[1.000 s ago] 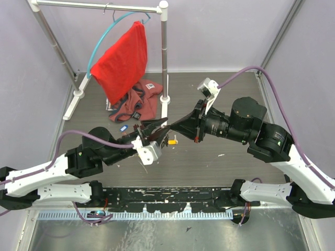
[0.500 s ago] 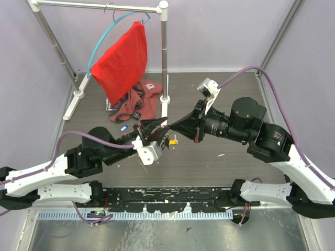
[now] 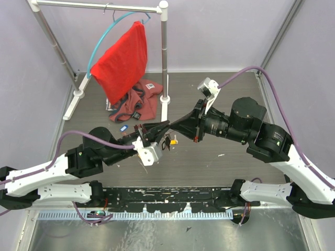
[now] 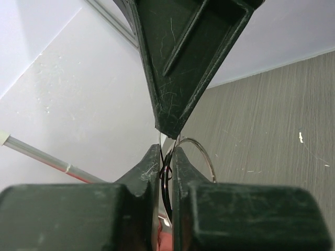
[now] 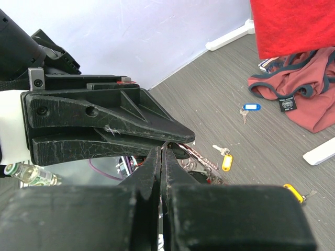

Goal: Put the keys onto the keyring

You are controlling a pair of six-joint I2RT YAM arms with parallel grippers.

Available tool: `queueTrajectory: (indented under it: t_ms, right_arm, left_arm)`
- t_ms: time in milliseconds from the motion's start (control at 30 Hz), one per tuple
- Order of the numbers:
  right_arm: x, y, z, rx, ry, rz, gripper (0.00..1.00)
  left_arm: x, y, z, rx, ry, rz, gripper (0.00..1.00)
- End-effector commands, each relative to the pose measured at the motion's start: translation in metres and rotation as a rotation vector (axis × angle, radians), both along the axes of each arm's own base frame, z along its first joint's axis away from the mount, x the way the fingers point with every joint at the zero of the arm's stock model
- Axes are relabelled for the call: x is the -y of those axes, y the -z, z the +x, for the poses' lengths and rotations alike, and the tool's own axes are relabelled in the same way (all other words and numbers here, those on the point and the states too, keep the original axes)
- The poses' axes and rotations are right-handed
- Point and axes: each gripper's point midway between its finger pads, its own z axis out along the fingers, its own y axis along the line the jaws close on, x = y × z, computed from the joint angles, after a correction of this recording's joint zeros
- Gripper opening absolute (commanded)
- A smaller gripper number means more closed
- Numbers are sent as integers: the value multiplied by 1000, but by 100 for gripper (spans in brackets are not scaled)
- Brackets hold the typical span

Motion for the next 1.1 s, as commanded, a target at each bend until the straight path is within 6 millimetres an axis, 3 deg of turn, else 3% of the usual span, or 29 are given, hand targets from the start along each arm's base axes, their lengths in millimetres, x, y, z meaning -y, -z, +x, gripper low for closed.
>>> queueTrajectory:
  t_ms: [0,33,133,233,300,600,700,967,1067]
  right_arm:
    - [4,-21,-3,32,2,71,1]
    - [4,-20,-2,31,6,69,1]
    - [7,-22,1,38,31,74,4]
    - [18,-26,8,61,94,75,25]
    - [27,-27,13,79,140,76,33]
    - [59,-17,35,106,338,66,40]
    - [51,-17,32,97,299,63,40]
    - [7,-4,18,41,104,28,49]
    - [1,-6,20,33,103,59,49]
  left_arm:
    - [-5,-27,-2,15,4,-75,6]
    - [-6,-28,-2,18,4,-74,1]
    - [-7,-25,-2,28,-1,-50,0]
    - [-11,-20,5,36,-42,-13,0]
    - [-15,-17,9,43,-71,7,0]
    - [-25,-10,28,111,-194,108,0]
    - [-25,-9,30,113,-208,128,0]
    - [-20,-8,29,91,-195,129,0]
    - [-18,-8,27,87,-178,128,0]
